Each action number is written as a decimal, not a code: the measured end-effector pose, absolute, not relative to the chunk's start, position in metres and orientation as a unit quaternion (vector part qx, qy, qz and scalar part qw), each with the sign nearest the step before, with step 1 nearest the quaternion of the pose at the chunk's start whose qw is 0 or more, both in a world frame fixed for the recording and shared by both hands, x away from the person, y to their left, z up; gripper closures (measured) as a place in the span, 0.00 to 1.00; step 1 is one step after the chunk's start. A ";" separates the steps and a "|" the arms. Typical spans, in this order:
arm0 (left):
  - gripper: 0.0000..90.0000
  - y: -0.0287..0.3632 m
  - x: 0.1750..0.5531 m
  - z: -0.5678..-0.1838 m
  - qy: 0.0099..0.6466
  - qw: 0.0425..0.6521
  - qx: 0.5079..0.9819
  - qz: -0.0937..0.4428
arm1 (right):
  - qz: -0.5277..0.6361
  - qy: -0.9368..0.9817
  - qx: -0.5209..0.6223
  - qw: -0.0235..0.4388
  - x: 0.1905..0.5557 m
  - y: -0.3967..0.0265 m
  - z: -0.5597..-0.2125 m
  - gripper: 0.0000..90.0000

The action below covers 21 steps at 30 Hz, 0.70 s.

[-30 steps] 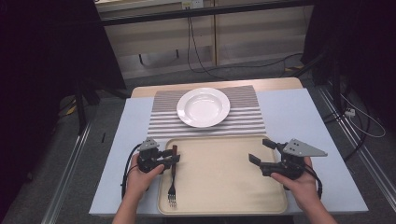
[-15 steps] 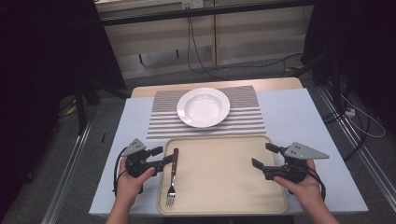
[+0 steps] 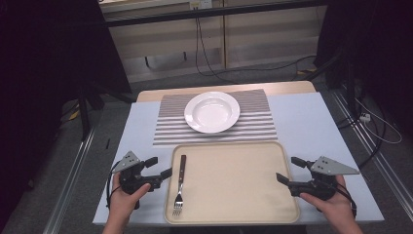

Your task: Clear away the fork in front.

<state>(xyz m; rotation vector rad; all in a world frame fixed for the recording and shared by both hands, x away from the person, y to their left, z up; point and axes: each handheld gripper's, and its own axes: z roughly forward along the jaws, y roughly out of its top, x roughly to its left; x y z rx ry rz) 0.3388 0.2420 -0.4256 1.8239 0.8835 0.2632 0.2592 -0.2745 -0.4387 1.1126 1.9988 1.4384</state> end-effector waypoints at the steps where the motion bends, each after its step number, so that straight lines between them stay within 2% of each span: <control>1: 0.22 0.243 0.339 -0.425 0.368 0.521 0.762 0.110 | 0.520 0.720 0.404 0.218 0.258 -0.276 -0.439 0.22; 13: 0.16 0.252 0.337 -0.425 0.372 0.523 0.758 0.114 | 0.522 0.717 0.405 0.221 0.256 -0.281 -0.444 0.22; 21: 0.16 0.254 0.338 -0.426 0.374 0.520 0.758 0.118 | 0.524 0.717 0.402 0.221 0.257 -0.281 -0.444 0.22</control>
